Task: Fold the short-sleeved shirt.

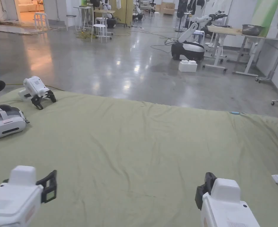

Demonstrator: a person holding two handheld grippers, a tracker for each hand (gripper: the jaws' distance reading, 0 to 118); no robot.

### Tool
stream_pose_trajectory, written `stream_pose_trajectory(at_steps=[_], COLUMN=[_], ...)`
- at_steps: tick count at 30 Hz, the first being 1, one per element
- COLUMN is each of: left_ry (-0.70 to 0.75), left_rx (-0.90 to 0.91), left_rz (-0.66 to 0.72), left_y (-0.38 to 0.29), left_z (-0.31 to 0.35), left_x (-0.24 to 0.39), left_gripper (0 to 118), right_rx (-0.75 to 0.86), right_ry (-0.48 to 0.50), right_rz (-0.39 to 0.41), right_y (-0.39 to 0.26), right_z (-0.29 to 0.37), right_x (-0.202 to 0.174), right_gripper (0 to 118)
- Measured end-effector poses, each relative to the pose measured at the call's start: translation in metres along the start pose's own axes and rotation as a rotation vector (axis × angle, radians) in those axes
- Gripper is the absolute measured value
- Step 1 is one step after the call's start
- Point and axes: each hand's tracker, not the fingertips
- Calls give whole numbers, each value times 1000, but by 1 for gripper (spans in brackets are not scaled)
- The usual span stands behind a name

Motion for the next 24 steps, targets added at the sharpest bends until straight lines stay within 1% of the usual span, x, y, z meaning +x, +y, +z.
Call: stream_pose_trajectory(at_steps=[1, 2, 4, 6, 8, 9, 14, 19, 21, 24], left_ry=[-15, -33, -77, -92, -99, -115, -105, -98, -71, -72], left_rx=[37, 69, 123, 137, 163, 147, 153, 160, 151, 152], left_rz=[-26, -35, -32, -22, -15, 11, 43, 89, 110, 122], left_y=[5, 7, 15, 23, 27, 29, 33, 31, 30, 31], left_z=[4, 4, 7, 13, 14, 13, 16, 17, 16, 18], left_x=[15, 26, 47, 73, 85, 88, 108, 103, 99, 96], left_gripper=[51, 44, 25, 11, 4, 0, 0, 0, 0, 0], right_rx=[2, 5, 11, 23, 32, 32, 42, 48, 48, 45], right_ry=[2, 2, 0, -9, -13, -14, -21, -29, -30, -24], right_rz=[0, -1, -3, 6, 5, 4, 0, -13, -13, -3], right_y=[0, 0, -1, -3, -4, -4, -6, -4, -3, -3], right_z=[0, 0, 0, 1, 3, 4, 8, 12, 15, 16], right_x=[-1, -2, -3, -4, -4, -4, -4, -3, -3, -4], right_gripper=[0, 0, 0, 0, 0, 0, 0, 0, 0, 0])
